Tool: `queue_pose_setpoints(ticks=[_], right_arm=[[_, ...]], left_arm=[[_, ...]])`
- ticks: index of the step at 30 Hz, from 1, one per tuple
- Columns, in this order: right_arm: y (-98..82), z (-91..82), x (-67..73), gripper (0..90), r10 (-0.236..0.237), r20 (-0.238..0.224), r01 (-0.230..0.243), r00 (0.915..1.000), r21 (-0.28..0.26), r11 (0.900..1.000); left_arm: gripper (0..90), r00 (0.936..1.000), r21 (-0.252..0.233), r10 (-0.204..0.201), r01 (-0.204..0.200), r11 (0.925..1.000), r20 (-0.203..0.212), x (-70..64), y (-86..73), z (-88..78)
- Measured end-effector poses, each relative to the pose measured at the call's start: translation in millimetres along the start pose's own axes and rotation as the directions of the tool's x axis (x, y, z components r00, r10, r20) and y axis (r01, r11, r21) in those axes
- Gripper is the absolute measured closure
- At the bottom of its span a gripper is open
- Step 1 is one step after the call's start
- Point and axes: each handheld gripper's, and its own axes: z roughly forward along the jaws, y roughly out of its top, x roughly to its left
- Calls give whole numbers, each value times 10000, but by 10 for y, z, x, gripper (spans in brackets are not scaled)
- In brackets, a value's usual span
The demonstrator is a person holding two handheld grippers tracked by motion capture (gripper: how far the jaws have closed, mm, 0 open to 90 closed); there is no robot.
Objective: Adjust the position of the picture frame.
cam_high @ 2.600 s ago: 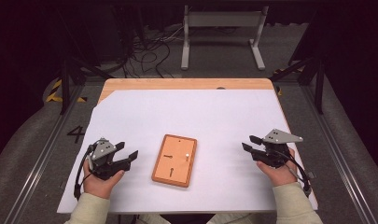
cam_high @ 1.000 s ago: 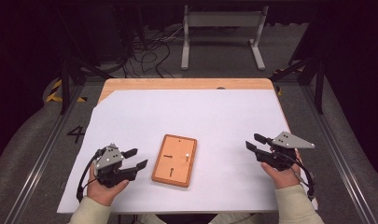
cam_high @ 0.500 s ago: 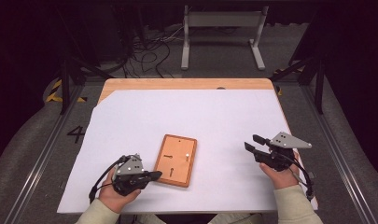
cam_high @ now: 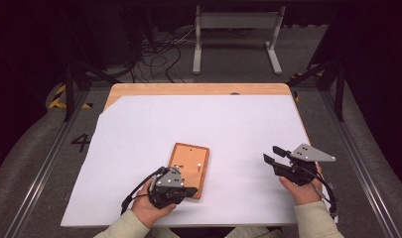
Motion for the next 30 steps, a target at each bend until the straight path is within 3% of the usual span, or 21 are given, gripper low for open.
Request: queue_pose_setpoints(ticks=[6, 12, 13, 15, 18, 21, 25, 30], right_arm=[[-46, -64, -14, 536, 71, 204, -72, 9998, 70, 9999], [-75, -112, -26, 536, 123, 332, -127, 9994, 121, 9998], [-77, -115, -28, 536, 147, 346, -151, 9993, 104, 9998], [-76, -113, -32, 536, 175, 343, -178, 9993, 108, 9998], [-67, -89, -21, 537, 124, 287, -129, 9995, 151, 9998], [-56, -73, -11, 537, 78, 237, -81, 9997, 139, 9999], [-38, -39, -2, 537, 30, 139, -32, 9999, 156, 9999], [-14, 5, 21, 537, -64, 25, 63, 10000, 159, 9999]], left_arm=[[900, 9993, 552, 147, -166, 9983, 339, -57, 113, 256], [900, 9992, 1454, 348, -373, 9887, 194, -94, 142, 431], [900, 9996, 1547, 237, -256, 9876, 138, -95, 132, 445], [900, 9999, 1726, -86, 73, 9850, 68, -59, 112, 449], [900, 9999, 1755, -115, 106, 9844, 45, -60, 105, 437], [900, 9997, 1884, 103, -59, 9821, -226, -97, 106, 391], [900, 9998, 1878, -141, 168, 9821, -156, -93, 57, 334], [900, 9995, 1930, -130, 180, 9810, -271, -105, 36, 308]])
